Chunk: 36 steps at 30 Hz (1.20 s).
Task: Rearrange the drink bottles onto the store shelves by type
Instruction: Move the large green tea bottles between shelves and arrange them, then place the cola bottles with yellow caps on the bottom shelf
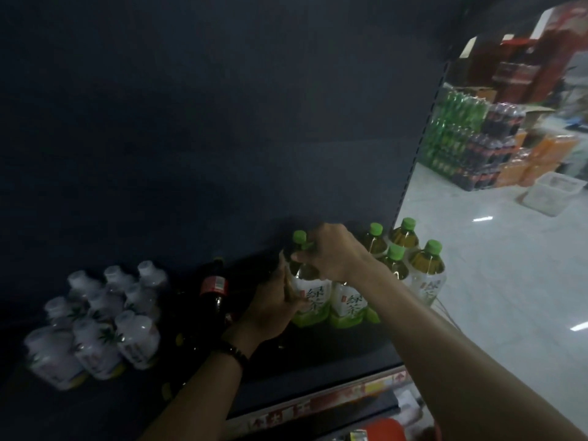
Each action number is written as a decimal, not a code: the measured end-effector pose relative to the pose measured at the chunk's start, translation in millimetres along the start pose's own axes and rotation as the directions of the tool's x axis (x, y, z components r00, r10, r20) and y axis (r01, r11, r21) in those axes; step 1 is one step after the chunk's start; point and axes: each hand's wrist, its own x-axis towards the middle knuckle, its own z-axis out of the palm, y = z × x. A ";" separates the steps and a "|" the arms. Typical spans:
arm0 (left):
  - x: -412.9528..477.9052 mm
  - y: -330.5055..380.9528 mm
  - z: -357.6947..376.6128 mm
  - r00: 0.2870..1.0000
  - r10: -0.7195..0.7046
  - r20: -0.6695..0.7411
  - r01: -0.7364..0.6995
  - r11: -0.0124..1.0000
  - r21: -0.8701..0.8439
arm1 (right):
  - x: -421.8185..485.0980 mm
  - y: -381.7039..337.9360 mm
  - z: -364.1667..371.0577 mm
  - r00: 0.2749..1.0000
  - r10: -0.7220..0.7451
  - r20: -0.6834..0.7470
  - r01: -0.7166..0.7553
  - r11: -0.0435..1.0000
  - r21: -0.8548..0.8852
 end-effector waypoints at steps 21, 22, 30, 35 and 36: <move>-31.3 9.2 -16.6 0.998 0.025 -0.055 -0.024 0.999 0.022 | -37.0 3.4 24.6 0.967 0.171 -0.188 -0.087 0.917 0.389; -41.4 11.3 -29.0 0.986 0.056 -0.156 -0.037 0.992 0.121 | -44.9 3.6 33.8 0.927 0.169 -0.334 -0.014 0.907 0.422; -78.2 -35.1 -74.4 0.789 -0.113 -0.604 0.473 0.738 0.480 | -88.7 -43.2 140.8 0.964 -0.073 -0.256 0.186 0.873 0.451; -56.8 -53.7 -67.1 0.776 -0.340 -0.532 0.604 0.643 0.471 | -89.5 -49.1 171.3 0.980 -0.197 0.006 0.189 0.947 0.259; -53.4 -55.3 -64.6 0.782 -0.352 -0.515 0.602 0.644 0.473 | -89.1 -49.9 172.3 0.978 -0.206 0.020 0.196 0.954 0.228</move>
